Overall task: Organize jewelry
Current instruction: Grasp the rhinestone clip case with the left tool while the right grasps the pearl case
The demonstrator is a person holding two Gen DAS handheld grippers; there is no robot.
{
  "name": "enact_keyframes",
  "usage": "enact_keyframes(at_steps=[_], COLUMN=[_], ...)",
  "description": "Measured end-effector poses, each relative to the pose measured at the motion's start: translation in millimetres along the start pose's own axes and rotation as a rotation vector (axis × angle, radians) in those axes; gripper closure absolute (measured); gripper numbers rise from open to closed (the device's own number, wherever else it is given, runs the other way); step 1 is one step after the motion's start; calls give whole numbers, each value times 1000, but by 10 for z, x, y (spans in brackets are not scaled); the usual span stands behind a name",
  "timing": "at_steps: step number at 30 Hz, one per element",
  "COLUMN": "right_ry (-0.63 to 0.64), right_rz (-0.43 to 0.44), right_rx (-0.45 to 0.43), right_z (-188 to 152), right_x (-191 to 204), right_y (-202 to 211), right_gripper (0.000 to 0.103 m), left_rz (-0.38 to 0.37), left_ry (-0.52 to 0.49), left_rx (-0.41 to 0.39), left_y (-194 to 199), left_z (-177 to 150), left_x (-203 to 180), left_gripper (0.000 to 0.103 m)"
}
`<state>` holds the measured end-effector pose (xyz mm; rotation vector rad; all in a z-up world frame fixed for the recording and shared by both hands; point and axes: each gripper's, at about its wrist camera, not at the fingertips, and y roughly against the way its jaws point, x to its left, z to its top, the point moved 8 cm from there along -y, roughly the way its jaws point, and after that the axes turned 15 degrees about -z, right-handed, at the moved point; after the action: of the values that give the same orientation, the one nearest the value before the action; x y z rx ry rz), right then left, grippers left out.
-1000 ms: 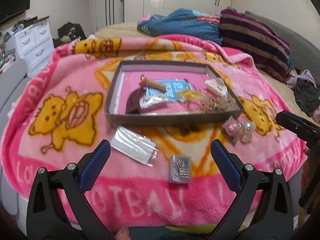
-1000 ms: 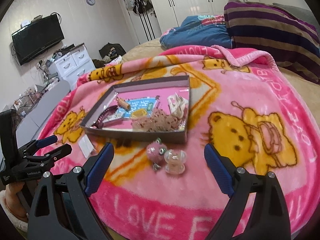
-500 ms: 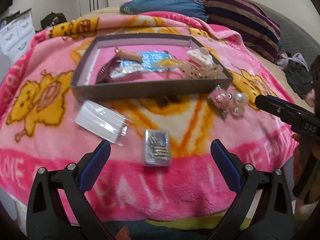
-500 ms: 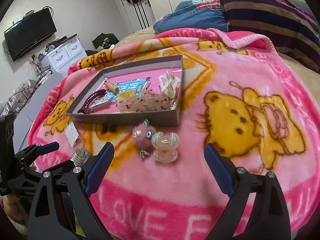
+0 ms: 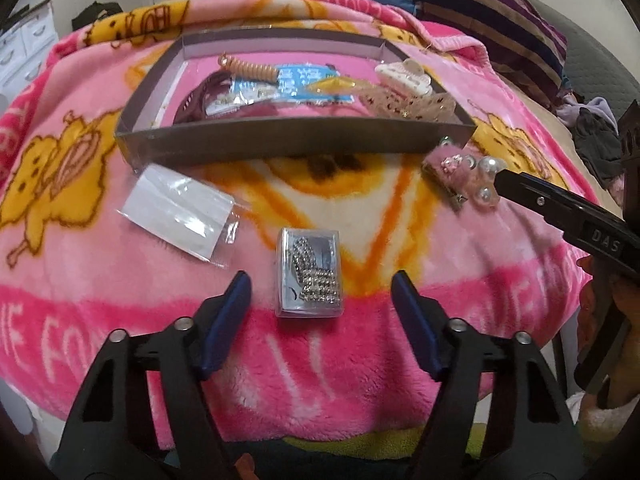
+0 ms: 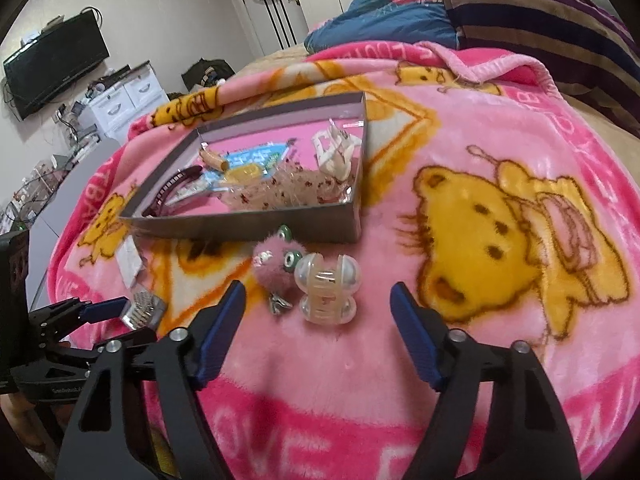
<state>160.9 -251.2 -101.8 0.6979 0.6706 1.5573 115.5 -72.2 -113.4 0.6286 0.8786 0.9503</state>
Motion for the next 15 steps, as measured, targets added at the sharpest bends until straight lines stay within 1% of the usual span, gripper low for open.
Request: enact_keyframes(at_steps=[2, 4, 9, 11, 12, 14, 15], right_ry=[4, 7, -1, -8, -13, -12, -10], right_rz=[9, 1, 5, 14, 16, 21, 24], right_rx=[2, -7, 3, 12, 13, 10, 8], right_z=[-2, 7, 27, 20, 14, 2, -3], right_x=[18, 22, 7, 3, -2, -8, -10], right_y=[-40, -64, -150, -193, -205, -206, -202], right_gripper=[40, 42, 51, 62, 65, 66, 66], left_rz=[-13, -17, -17, -20, -20, -19, -20], left_ry=[4, 9, 11, 16, 17, 17, 16], left_rx=[22, 41, 53, 55, 55, 50, 49], left_y=[-44, -84, -110, -116, -112, -110, -107], left_z=[-24, -39, -49, -50, -51, -48, -49], left_x=[3, 11, 20, 28, 29, 38, 36], left_gripper=[41, 41, 41, 42, 45, 58, 62])
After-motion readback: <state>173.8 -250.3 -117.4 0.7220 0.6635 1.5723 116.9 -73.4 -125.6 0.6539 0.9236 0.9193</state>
